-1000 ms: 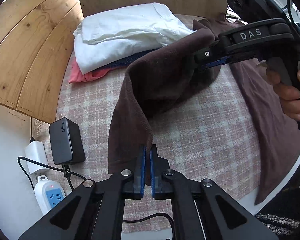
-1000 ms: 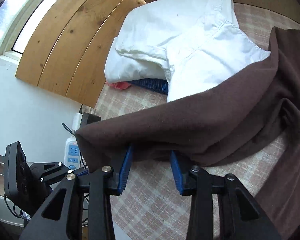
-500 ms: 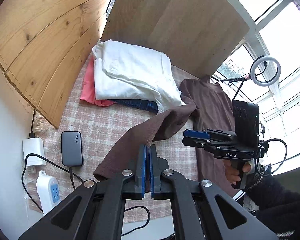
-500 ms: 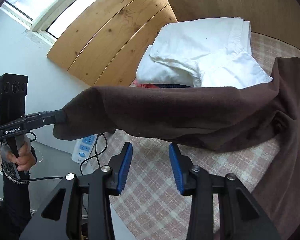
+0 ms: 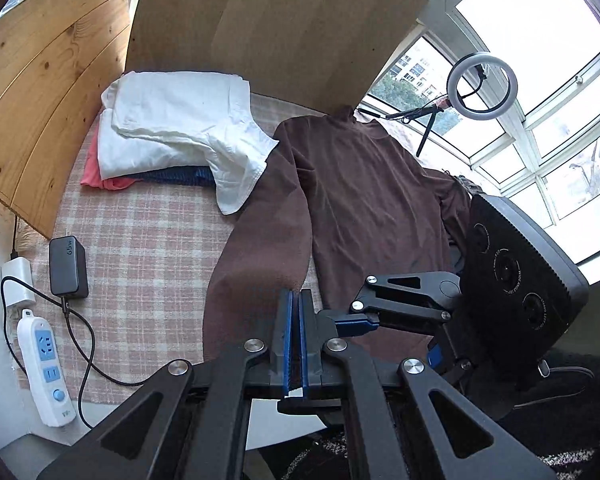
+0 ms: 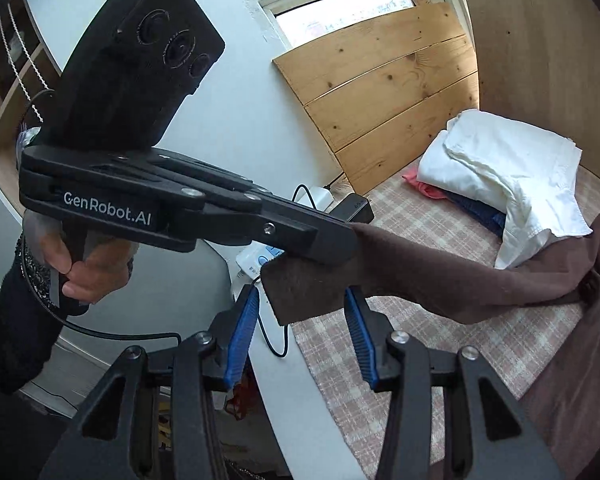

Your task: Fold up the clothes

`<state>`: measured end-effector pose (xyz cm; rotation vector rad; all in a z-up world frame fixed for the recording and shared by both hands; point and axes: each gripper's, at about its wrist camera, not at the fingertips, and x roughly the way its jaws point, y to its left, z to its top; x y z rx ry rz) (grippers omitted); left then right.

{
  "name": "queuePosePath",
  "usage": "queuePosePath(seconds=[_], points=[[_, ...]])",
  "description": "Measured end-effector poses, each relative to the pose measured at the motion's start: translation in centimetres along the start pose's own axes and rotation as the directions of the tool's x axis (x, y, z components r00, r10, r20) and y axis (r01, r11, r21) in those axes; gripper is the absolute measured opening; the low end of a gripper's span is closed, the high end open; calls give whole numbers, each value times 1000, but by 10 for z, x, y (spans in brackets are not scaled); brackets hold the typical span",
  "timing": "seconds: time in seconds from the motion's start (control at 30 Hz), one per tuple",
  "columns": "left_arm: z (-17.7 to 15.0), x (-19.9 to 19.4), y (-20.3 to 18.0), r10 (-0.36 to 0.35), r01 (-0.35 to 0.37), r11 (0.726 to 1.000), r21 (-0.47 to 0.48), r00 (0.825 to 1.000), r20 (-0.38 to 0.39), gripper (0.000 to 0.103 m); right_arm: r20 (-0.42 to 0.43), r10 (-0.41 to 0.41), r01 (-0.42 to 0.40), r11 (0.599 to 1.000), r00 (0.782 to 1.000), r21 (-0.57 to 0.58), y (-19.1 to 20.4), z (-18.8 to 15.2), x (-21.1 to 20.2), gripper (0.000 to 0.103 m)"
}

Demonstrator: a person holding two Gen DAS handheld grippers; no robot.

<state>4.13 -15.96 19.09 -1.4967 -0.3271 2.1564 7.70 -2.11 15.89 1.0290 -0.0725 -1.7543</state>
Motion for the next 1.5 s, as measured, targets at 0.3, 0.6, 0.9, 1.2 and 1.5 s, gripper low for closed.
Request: queuePosePath(seconds=[0.3,0.6,0.9,1.2,1.5], points=[[-18,-11,-14,80,-85,994,75,995,62,27,56,95,-104,979,994,177,-37,-18,-18,10],[-54,5,-29,233,-236,943,233,972,43,27,70,150,-163,951,986,263,-55,-14,-32,10],[-52,27,-53,341,-335,858,390,938,57,30,57,160,-169,955,986,245,-51,-12,-36,10],[-40,29,-57,260,-285,893,349,958,117,1,60,168,-178,948,984,265,-57,-7,-41,10],[-24,-54,49,294,-279,956,-95,907,301,1,-2,47,-44,951,999,305,-108,6,-53,39]])
